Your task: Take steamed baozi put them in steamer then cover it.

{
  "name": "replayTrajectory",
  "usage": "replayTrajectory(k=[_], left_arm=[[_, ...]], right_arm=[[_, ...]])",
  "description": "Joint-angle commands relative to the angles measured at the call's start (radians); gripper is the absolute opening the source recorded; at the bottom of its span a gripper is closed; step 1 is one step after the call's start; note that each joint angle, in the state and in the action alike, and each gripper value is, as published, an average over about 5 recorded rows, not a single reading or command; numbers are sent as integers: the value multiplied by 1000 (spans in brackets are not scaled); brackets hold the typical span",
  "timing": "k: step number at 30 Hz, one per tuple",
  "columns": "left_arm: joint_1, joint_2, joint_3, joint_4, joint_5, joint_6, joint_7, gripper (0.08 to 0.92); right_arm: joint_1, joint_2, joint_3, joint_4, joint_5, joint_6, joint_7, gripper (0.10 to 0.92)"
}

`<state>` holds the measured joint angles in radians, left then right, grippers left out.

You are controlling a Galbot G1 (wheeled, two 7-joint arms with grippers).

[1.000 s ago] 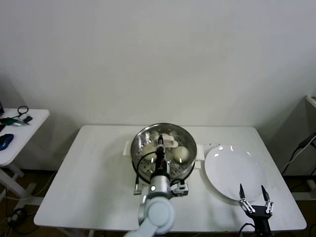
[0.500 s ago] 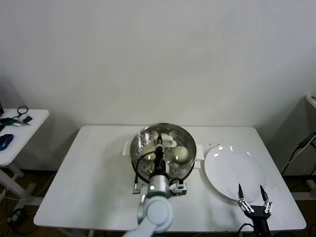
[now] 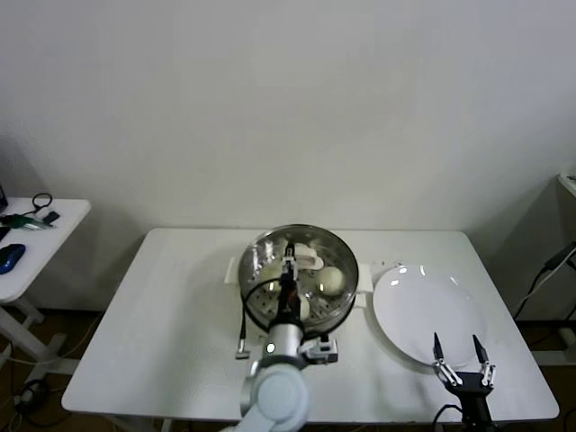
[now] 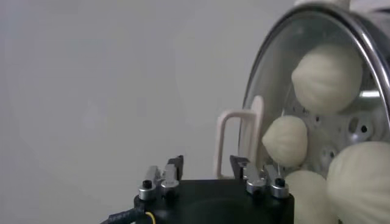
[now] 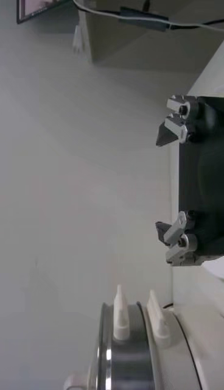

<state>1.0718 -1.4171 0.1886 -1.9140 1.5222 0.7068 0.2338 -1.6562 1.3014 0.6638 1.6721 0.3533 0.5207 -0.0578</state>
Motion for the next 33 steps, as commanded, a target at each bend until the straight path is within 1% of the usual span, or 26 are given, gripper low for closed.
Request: replayTrajectory(k=[1,5,9,11,14,17,20,23,26,29,30,33], left_arm=[[-10,5,-6,-22,-19,4,14,596],[12,36,12,-98,-107,-2,-13,717],[69,73,-9,-175,-217,-41,-94,803],[103,99,-50,-204,-288,-102,-151,818],[161,140,-153,-235,-457,-229,-237,822],[217,177,-271,-270,-711,-316,-311,823],[273,192,-410,-301,-965,-408,-355,823],[336,183,-582,-289,-1196,-542,-380,823],[407,185,-724,-244,-1432,-675,-376,823],[493,207,-805,-191,-1644,-788,-365,823],[516,215,-821,-177,-1698,-808,-363,823],[569,222,-843,-113,-1781,-877,-358,823]], right_arm=[[-21,-8,-13,22,15,-77,57,823],[-29,-15,-18,23,12,-70,74,823],[-25,-7,-16,28,8,-57,87,823],[-19,-2,-16,28,5,-53,86,823],[-14,2,-18,27,-7,-49,86,823],[-9,6,-20,21,-19,-47,86,823],[-4,6,-24,12,-24,-46,84,823],[0,6,-30,4,-28,-46,83,823],[3,5,-36,1,-33,-54,84,823],[2,1,-43,-1,-31,-63,83,823],[2,-2,-46,-2,-30,-64,83,823],[1,-8,-54,-7,-28,-66,81,823]])
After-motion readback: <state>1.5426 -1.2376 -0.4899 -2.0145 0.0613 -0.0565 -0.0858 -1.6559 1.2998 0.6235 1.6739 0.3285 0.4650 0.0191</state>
